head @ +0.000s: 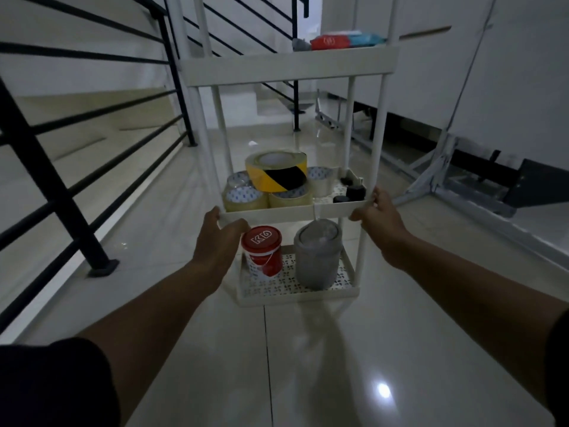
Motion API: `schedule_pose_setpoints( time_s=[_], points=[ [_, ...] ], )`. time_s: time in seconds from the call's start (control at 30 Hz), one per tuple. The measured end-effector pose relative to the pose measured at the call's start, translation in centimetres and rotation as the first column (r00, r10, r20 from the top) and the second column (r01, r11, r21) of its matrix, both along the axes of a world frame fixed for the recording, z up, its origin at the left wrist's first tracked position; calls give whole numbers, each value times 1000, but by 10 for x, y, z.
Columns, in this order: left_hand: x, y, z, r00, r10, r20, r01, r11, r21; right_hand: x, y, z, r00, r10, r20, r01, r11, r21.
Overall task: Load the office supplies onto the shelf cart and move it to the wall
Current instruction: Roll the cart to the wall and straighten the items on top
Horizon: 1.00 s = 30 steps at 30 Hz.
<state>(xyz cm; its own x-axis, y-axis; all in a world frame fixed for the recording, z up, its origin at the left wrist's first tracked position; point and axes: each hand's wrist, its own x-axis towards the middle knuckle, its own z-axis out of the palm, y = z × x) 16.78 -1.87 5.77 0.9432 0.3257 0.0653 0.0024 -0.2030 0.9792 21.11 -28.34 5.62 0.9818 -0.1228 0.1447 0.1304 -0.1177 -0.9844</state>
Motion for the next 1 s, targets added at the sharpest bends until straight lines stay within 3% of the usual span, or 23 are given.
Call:
schedule_pose_setpoints(
  time_s=[0.17, 0.3, 0.37, 0.5, 0.7, 0.87, 1.0],
  points=[
    [0, 0, -4, 999, 4, 49, -6, 999, 54, -1, 2, -5, 1000, 10, 21, -9, 999, -46],
    [1, 9, 5, 999, -8, -41, 10, 999, 49, -6, -14, 4, 995, 91, -46, -95, 989, -110],
    [4, 15, 22, 998, 10, -54, -6, 998, 70, -7, -20, 20, 999, 31, -30, -35, 987, -154],
    [15, 18, 81, 991, 99, 89, -103, 994, 41, 1, -26, 88, 986, -91, 141, 108, 987, -115],
    [23, 18, 172, 918, 161, 361, -173, 985, 1, 13, -19, 194, 936, -129, 327, 156, 986, -60],
    [28, 9, 192, 935, 53, 350, -61, 998, 11, 28, -12, 216, 932, -81, 352, 122, 988, -97],
    [32, 2, 185, 928, 60, 367, -66, 998, 3, 32, -5, 204, 920, -106, 379, 175, 973, -153]
  ],
)
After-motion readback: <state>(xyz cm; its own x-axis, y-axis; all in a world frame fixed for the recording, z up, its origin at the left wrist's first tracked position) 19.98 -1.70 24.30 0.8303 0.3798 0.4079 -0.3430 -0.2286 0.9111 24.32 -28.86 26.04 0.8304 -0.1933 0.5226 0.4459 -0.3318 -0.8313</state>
